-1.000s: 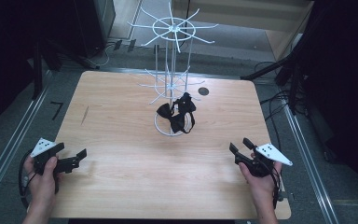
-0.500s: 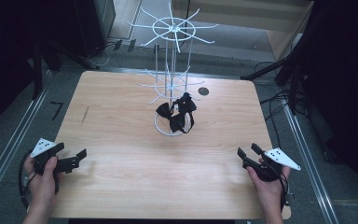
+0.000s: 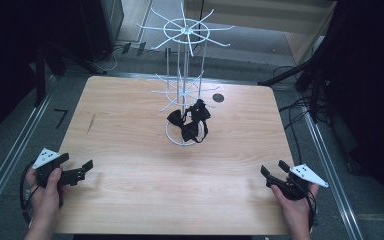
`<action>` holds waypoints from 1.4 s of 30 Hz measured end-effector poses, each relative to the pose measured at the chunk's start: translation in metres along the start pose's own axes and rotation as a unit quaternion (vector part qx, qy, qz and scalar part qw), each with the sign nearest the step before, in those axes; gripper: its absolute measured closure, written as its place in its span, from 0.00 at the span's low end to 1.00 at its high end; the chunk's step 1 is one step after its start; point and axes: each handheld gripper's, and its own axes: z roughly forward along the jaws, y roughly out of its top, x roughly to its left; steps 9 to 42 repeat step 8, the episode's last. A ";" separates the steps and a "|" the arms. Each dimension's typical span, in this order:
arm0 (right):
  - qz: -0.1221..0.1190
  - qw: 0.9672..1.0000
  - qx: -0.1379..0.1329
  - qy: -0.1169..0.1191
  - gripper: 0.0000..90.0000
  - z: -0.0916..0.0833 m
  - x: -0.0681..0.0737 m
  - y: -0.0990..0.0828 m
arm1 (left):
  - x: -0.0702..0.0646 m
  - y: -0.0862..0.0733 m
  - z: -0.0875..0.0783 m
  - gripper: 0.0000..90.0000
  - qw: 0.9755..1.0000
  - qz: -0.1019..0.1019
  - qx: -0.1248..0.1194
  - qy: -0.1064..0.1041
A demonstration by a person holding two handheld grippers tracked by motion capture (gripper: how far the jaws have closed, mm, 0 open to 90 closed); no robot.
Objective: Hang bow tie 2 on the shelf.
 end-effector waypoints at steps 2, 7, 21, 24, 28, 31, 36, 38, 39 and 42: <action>0.002 1.000 0.005 -0.001 0.26 -0.001 -0.002 -0.002 | 0.000 0.000 0.000 0.02 1.000 0.000 -0.001 -0.001; 0.004 1.000 0.014 -0.007 0.25 -0.007 -0.006 -0.007 | 0.000 0.000 0.000 0.01 1.000 -0.001 0.000 -0.001; 0.003 1.000 0.012 -0.009 0.24 -0.008 -0.007 -0.007 | 0.000 0.000 0.000 0.01 1.000 0.000 0.000 0.000; 0.003 1.000 0.012 -0.009 0.24 -0.008 -0.007 -0.007 | 0.000 0.000 0.000 0.01 1.000 0.000 0.000 0.000; 0.003 1.000 0.012 -0.009 0.24 -0.008 -0.007 -0.007 | 0.000 0.000 0.000 0.01 1.000 0.000 0.000 0.000; 0.003 1.000 0.012 -0.009 0.24 -0.008 -0.007 -0.007 | 0.000 0.000 0.000 0.01 1.000 0.000 0.000 0.000; 0.003 1.000 0.012 -0.009 0.24 -0.008 -0.007 -0.007 | 0.000 0.000 0.000 0.01 1.000 0.000 0.000 0.000; 0.003 1.000 0.012 -0.009 0.24 -0.008 -0.007 -0.007 | 0.000 0.000 0.000 0.01 1.000 0.000 0.000 0.000; 0.003 1.000 0.012 -0.009 0.24 -0.008 -0.007 -0.007 | 0.000 0.000 0.000 0.01 1.000 0.000 0.000 0.000; 0.003 1.000 0.012 -0.009 0.24 -0.008 -0.007 -0.007 | 0.000 0.000 0.000 0.01 1.000 0.000 0.000 0.000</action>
